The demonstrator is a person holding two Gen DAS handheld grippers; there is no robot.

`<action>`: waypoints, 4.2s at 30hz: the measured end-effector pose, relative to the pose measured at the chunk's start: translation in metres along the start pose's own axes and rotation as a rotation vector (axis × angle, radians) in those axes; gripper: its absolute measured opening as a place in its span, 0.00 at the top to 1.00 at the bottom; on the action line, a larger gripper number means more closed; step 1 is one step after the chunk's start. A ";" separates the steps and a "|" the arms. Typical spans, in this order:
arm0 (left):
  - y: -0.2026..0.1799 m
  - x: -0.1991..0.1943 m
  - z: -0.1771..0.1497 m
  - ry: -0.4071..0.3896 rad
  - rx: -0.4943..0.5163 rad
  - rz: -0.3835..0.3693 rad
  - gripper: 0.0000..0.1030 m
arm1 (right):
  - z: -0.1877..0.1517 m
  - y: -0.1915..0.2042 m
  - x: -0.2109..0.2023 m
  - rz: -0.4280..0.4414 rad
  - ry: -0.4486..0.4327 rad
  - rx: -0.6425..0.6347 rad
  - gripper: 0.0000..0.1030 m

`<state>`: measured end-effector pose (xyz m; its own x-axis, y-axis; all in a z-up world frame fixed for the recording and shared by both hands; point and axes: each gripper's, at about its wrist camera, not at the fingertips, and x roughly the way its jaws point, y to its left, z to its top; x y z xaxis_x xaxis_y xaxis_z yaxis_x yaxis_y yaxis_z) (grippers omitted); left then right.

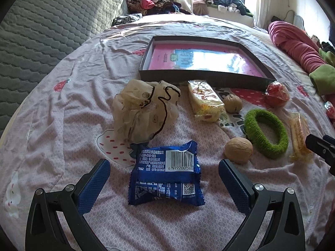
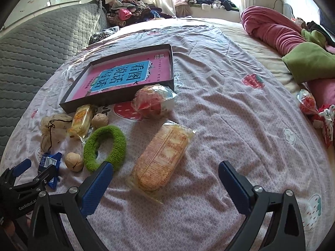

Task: Organize objects
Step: 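Grasp the blue snack packet with the left tool while the right tool grasps the bread loaf, then carry the blue packet with the left tool while the right tool carries the bread loaf to the tray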

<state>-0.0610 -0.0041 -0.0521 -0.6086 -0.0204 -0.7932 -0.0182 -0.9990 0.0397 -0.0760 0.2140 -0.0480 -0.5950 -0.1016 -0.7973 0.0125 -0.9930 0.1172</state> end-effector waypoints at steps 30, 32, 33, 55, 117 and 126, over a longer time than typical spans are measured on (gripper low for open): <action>0.001 0.029 -0.002 0.054 -0.011 -0.034 0.34 | -0.003 0.011 0.030 0.004 0.066 -0.036 0.51; 0.003 0.029 -0.002 0.060 -0.019 -0.045 0.37 | -0.003 0.009 0.029 0.006 0.068 -0.030 0.55; 0.003 0.029 -0.001 0.063 -0.020 -0.052 0.38 | -0.003 0.008 0.029 0.008 0.068 -0.028 0.57; -0.005 0.001 0.000 0.012 -0.020 -0.056 0.45 | -0.007 0.011 0.001 0.085 0.040 -0.053 0.59; -0.020 -0.084 0.127 -0.256 -0.017 -0.069 0.45 | 0.092 0.085 -0.089 0.160 -0.242 -0.197 0.59; -0.020 -0.060 0.156 -0.260 -0.016 -0.058 0.45 | 0.118 0.087 -0.069 0.161 -0.253 -0.196 0.59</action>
<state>-0.1482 0.0229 0.0893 -0.7906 0.0452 -0.6106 -0.0477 -0.9988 -0.0122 -0.1281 0.1420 0.0872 -0.7530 -0.2639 -0.6028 0.2615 -0.9606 0.0939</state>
